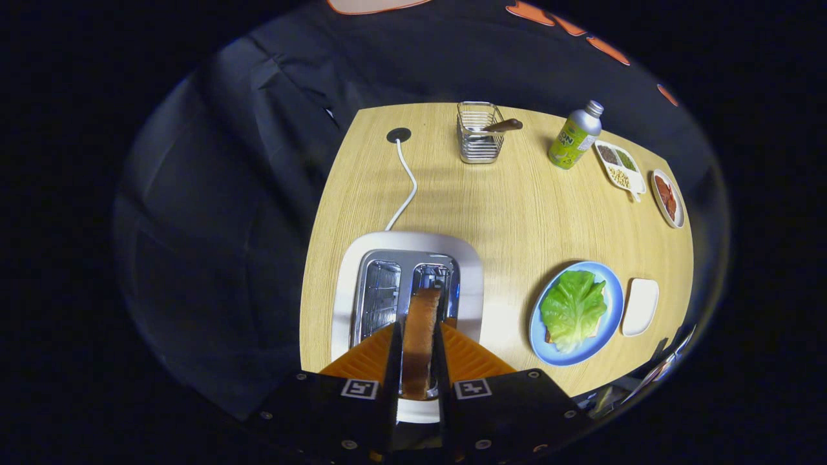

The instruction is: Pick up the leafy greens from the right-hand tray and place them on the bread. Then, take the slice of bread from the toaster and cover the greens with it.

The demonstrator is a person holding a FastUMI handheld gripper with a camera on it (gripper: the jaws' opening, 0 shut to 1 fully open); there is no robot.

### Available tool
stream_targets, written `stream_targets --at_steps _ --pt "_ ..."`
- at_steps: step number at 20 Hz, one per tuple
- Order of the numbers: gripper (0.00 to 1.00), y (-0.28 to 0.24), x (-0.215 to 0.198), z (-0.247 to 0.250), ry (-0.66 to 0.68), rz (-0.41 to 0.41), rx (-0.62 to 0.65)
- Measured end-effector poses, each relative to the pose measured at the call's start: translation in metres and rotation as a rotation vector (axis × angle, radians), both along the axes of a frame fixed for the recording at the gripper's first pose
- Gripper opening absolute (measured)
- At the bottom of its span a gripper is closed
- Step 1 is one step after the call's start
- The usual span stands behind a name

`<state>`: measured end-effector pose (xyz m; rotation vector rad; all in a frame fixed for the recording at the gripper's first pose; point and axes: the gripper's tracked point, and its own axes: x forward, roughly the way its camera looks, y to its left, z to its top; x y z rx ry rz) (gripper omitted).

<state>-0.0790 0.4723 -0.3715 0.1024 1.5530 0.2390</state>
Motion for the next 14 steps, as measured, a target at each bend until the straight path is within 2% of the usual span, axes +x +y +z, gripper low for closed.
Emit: stream_targets --at_steps 4,9,14 --pt "0.18 0.0 0.001 -0.002 -0.022 0.017 -0.013" --pt "0.15 -0.003 0.0 0.007 -0.041 0.025 0.035" --pt "0.14 -0.012 0.006 0.037 -0.072 -0.024 0.131"
